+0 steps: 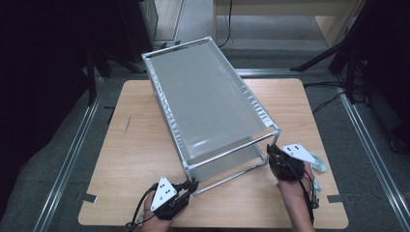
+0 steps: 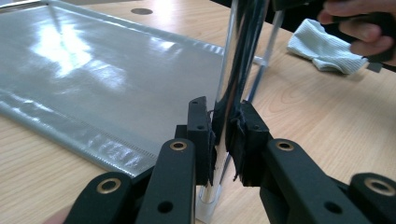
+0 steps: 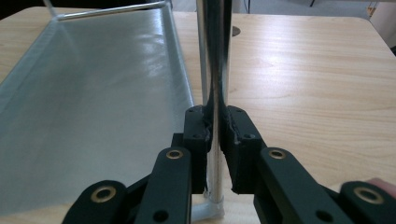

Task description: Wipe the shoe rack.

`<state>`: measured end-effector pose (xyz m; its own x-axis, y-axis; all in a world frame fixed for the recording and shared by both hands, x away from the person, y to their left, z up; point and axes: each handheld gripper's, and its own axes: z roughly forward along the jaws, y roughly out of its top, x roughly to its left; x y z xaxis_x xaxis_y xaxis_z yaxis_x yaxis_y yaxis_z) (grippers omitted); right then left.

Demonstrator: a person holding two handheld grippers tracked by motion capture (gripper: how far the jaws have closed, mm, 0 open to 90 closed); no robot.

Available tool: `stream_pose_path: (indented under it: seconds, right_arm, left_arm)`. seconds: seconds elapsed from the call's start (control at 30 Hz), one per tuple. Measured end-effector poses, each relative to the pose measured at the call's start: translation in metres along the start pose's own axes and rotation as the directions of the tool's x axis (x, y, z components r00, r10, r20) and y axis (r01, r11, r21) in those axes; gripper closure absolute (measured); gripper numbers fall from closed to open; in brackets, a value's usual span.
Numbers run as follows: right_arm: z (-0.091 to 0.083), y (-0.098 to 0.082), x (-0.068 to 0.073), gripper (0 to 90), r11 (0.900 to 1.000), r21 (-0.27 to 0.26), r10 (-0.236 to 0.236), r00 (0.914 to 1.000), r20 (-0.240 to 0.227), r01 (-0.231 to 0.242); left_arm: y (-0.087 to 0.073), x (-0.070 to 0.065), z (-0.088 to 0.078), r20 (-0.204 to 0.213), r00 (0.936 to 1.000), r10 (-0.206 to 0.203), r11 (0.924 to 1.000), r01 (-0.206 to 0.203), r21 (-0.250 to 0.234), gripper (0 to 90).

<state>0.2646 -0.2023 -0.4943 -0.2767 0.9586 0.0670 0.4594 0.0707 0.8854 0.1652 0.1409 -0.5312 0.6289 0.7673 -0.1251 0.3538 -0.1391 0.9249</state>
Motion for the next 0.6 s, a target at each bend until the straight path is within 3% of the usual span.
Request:
stream_pose_path:
  seconds: [0.17, 0.3, 0.37, 0.4, 0.5, 0.53, 0.6]
  right_arm:
    - [0.012, 0.006, -0.001, 81.4, 1.000, -0.008, -0.021, 0.9995, 0.023, 0.022]
    - [0.031, 0.013, 0.000, 81.6, 1.000, -0.021, -0.015, 0.9990, 0.042, 0.016]
    - [0.049, 0.025, -0.001, 81.5, 1.000, -0.004, -0.015, 0.9996, 0.024, 0.015]
    - [0.049, 0.025, -0.001, 81.5, 1.000, -0.004, -0.015, 0.9996, 0.024, 0.015]
    - [0.064, 0.038, -0.001, 80.9, 0.995, 0.037, -0.090, 0.9959, 0.012, 0.090]
    - [0.064, 0.038, -0.001, 80.9, 0.995, 0.037, -0.090, 0.9959, 0.012, 0.090]
    - [0.062, 0.039, -0.003, 72.6, 0.996, 0.033, -0.089, 0.9958, 0.019, 0.088]
  left_arm:
    - [0.000, -0.013, 0.004, 0.029, 0.9990, 0.035, 0.9994, -0.035, 0.003, 79.9]
    - [0.001, -0.022, 0.011, 0.053, 0.9983, 0.025, 0.9997, -0.025, 0.008, 80.0]
    - [0.003, -0.027, 0.015, 0.057, 0.9979, 0.029, 0.9995, -0.029, 0.007, 80.1]
    - [0.003, -0.030, 0.018, 0.063, 0.9975, 0.030, 0.9995, -0.031, 0.009, 80.1]
    - [0.005, -0.038, 0.024, 0.082, 0.9962, 0.030, 0.9994, -0.031, 0.012, 79.5]
    - [0.005, -0.041, 0.026, 0.089, 0.9956, 0.027, 0.9995, -0.028, 0.010, 79.5]
    - [0.007, -0.047, 0.031, 0.090, 0.9953, 0.037, 0.9992, -0.038, 0.013, 79.5]
